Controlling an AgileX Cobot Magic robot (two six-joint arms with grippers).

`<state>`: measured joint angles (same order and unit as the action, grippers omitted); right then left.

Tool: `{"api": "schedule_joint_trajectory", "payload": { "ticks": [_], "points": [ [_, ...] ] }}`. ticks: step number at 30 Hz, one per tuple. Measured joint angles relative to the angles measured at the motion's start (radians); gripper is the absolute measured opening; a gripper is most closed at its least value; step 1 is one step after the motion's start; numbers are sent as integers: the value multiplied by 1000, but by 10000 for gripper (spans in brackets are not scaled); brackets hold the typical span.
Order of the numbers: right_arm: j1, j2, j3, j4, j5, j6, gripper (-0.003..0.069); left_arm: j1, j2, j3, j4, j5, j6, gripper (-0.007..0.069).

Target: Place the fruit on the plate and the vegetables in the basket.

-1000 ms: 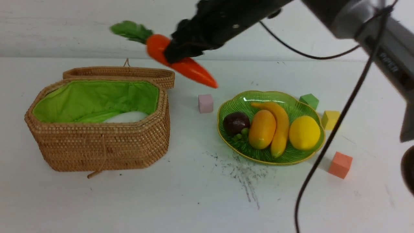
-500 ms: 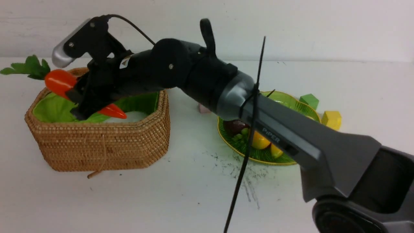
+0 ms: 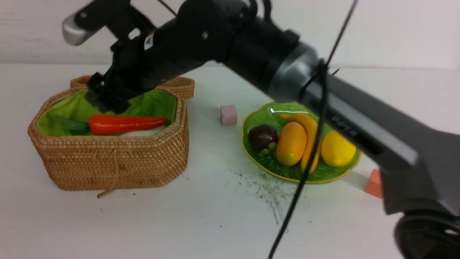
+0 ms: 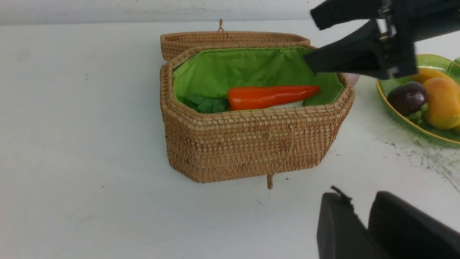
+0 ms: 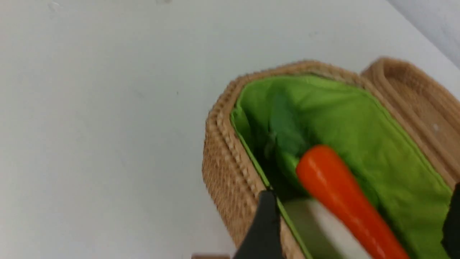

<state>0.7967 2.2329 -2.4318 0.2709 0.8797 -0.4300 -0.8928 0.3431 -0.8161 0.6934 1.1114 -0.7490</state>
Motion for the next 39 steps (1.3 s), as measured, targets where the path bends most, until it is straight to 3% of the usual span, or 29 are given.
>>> {"api": "schedule_joint_trajectory", "payload": {
  "ticks": [3, 7, 11, 21, 27, 32, 39],
  "points": [
    [0, -117, 0, -148, 245, 168, 407, 0, -12, 0, -22, -63, 0, 123],
    [-5, -194, 9, -256, 371, 262, 128, -1, -87, 38, -77, -203, 8, 55],
    [-5, -287, 85, -289, 379, 344, -11, -1, -189, 126, -137, -341, 23, -13],
    [-5, -759, 703, -289, 379, 592, 0, -1, -358, 424, -211, -608, -18, -13],
    [-5, -993, 1032, -281, 380, 698, 3, -1, -360, 501, -214, -667, -33, -13],
    [-5, -1156, 1185, -271, 381, 718, 6, -1, -360, 516, -214, -666, -33, -13],
    [-5, -1272, 1222, -263, 383, 719, 15, -1, -360, 516, -214, -651, -35, -13]
  ]
}}
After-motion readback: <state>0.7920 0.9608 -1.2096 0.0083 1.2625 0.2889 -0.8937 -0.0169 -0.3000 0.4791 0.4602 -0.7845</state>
